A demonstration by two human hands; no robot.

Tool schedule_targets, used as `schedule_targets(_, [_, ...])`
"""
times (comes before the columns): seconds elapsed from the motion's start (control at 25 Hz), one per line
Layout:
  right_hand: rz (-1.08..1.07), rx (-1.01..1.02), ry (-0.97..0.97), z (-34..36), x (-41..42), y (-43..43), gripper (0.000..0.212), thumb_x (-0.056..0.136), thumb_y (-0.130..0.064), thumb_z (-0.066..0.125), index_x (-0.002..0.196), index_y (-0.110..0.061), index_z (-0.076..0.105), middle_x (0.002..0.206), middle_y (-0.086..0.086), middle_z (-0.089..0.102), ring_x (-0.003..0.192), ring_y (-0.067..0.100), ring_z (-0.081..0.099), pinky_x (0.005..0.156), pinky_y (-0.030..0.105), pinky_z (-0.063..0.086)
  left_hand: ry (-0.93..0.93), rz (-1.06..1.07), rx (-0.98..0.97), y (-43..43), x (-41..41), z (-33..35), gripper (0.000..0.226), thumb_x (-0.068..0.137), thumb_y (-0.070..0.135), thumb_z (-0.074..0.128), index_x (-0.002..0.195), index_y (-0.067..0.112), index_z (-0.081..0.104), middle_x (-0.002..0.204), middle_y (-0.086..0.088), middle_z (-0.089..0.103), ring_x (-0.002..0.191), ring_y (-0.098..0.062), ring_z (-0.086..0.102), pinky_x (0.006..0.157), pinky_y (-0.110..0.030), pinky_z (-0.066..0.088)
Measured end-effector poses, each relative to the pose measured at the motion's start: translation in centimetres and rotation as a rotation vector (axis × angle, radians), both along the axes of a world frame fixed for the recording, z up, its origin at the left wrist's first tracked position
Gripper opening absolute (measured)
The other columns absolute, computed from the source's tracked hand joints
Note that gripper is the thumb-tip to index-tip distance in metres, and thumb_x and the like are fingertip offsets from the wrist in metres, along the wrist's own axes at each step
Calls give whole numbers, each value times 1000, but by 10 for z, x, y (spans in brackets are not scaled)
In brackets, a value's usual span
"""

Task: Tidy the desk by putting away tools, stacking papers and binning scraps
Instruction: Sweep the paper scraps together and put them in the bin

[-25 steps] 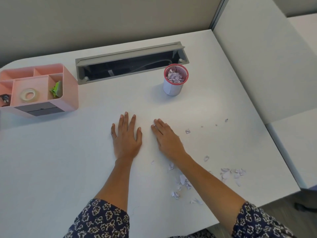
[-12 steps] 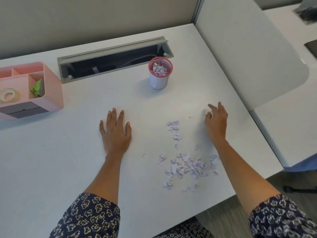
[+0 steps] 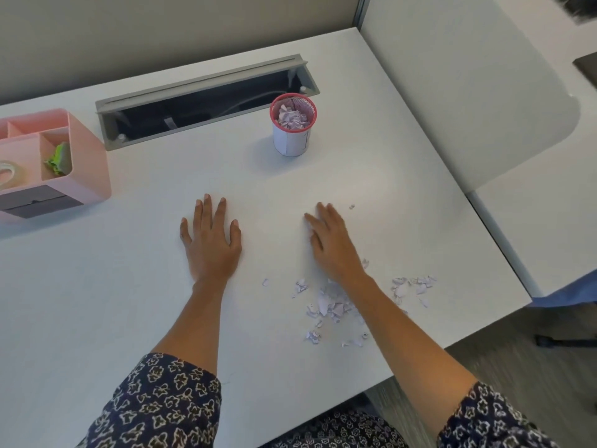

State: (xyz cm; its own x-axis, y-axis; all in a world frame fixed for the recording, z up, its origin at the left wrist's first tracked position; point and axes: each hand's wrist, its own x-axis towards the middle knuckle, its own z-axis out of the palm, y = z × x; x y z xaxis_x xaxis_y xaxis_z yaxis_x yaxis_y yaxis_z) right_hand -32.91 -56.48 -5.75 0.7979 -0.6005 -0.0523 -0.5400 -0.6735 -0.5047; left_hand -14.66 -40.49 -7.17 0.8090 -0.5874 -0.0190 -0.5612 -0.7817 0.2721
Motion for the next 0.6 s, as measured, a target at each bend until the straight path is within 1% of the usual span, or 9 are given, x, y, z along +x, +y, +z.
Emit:
schedule_targets(0.08, [115, -48, 43, 3, -9, 16, 52, 95, -22, 27, 137, -4, 51, 151, 18, 37, 144, 36, 26, 115, 48, 32, 11, -4, -10, -1, -1, 0, 53, 100, 39, 31, 150, 24, 30, 161, 0, 18, 149, -16, 11, 119, -47, 6])
schedule_targets(0.16, [212, -30, 99, 10, -23, 22, 53, 92, -12, 33, 144, -4, 42, 157, 12, 27, 148, 29, 16, 115, 42, 34, 15, 1, -5, 0, 0, 0, 53, 100, 39, 31, 150, 24, 29, 161, 0, 17, 149, -15, 11, 120, -47, 5])
schedule_targets(0.2, [268, -13, 120, 14, -32, 23, 55, 91, -6, 39, 146, -6, 38, 160, 9, 22, 149, 27, 12, 111, 39, 38, 14, 3, 1, 0, 0, 0, 53, 100, 40, 30, 150, 25, 28, 161, 0, 17, 149, -15, 10, 120, -47, 5])
schedule_targets(0.28, [371, -36, 186, 19, -50, 21, 64, 88, 1, 50, 149, -9, 33, 162, 5, 17, 150, 24, 9, 93, 32, 51, 12, 1, 3, 0, -1, 1, 53, 100, 40, 30, 151, 25, 28, 161, 0, 16, 149, -15, 9, 120, -47, 5])
schedule_targets(0.32, [399, -83, 200, 21, -58, 20, 67, 85, 4, 56, 148, -9, 36, 160, 4, 21, 149, 24, 15, 80, 29, 55, 14, 0, 2, 0, -1, 1, 53, 100, 40, 29, 151, 25, 28, 162, 0, 16, 149, -15, 9, 120, -47, 4])
schedule_targets(0.4, [409, -194, 145, 16, -73, 19, 64, 75, 11, 64, 135, -6, 53, 150, 7, 43, 139, 28, 39, 60, 24, 57, 14, -1, 3, 0, -1, 1, 53, 101, 40, 29, 151, 24, 27, 162, 0, 15, 149, -15, 8, 120, -46, 4])
schedule_targets(0.48, [386, -303, 50, 8, -84, 18, 47, 76, 11, 58, 120, -4, 64, 135, 5, 58, 125, 27, 54, 53, 24, 56, 7, -3, 12, 0, -1, 1, 53, 101, 40, 27, 151, 24, 27, 162, 0, 15, 149, -15, 8, 120, -46, 4])
schedule_targets(0.56, [358, -357, -16, 7, -85, 16, 36, 80, 10, 53, 109, -4, 68, 121, 4, 65, 111, 22, 57, 50, 24, 55, 9, -4, 15, 0, -1, 1, 53, 101, 40, 27, 151, 24, 27, 162, 0, 14, 149, -15, 8, 120, -46, 4])
schedule_targets(0.6, [335, -358, -25, 7, -83, 15, 34, 76, 12, 58, 104, -3, 69, 114, 4, 67, 103, 21, 57, 47, 25, 53, 10, -3, 13, 0, -1, 2, 53, 101, 40, 27, 151, 24, 27, 162, 0, 14, 149, -15, 8, 120, -46, 4])
